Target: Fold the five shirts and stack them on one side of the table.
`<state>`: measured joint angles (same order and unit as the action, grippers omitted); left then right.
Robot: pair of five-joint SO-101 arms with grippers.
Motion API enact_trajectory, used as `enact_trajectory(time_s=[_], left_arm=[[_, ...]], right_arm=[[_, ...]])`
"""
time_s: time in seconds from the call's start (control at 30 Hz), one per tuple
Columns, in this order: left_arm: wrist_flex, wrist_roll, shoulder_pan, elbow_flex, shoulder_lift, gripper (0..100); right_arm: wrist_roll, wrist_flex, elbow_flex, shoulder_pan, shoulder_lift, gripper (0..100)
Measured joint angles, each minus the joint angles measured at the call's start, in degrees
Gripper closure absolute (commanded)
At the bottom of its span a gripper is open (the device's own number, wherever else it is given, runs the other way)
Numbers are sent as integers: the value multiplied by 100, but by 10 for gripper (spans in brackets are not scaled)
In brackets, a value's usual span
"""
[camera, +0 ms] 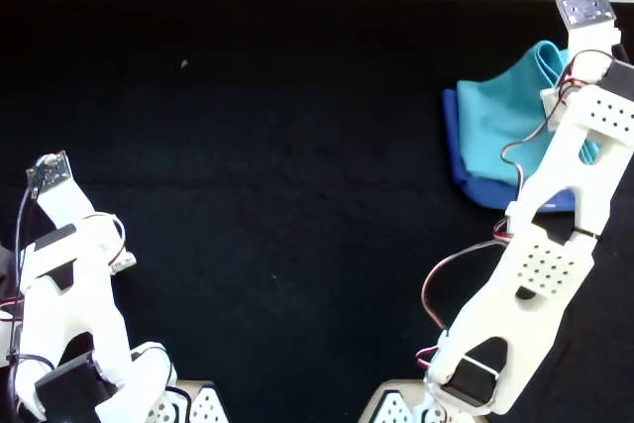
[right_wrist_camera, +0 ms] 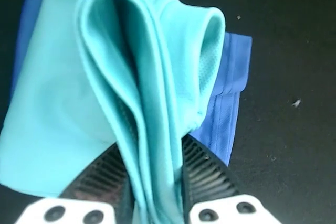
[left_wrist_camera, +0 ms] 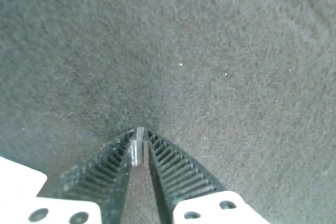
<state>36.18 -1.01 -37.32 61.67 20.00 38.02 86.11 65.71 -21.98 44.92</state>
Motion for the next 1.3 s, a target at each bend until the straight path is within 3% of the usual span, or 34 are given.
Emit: enact_trajectory(time_s=[0.33,0.53,0.8,0.93,1.3], left_arm=[[0,0,0,0,0,990],[0,0,0,0,0,990],[0,0,0,0,0,990],[0,0,0,0,0,990],[0,0,0,0,0,990]], right_arm=[[0,1134,510,1046,-888,993],[0,1415,510,1099,-1363,993],[0,1415,492,651,-1389,993],[360,1371,264,431,-791,993],[571,-352,237,-220,571,993]])
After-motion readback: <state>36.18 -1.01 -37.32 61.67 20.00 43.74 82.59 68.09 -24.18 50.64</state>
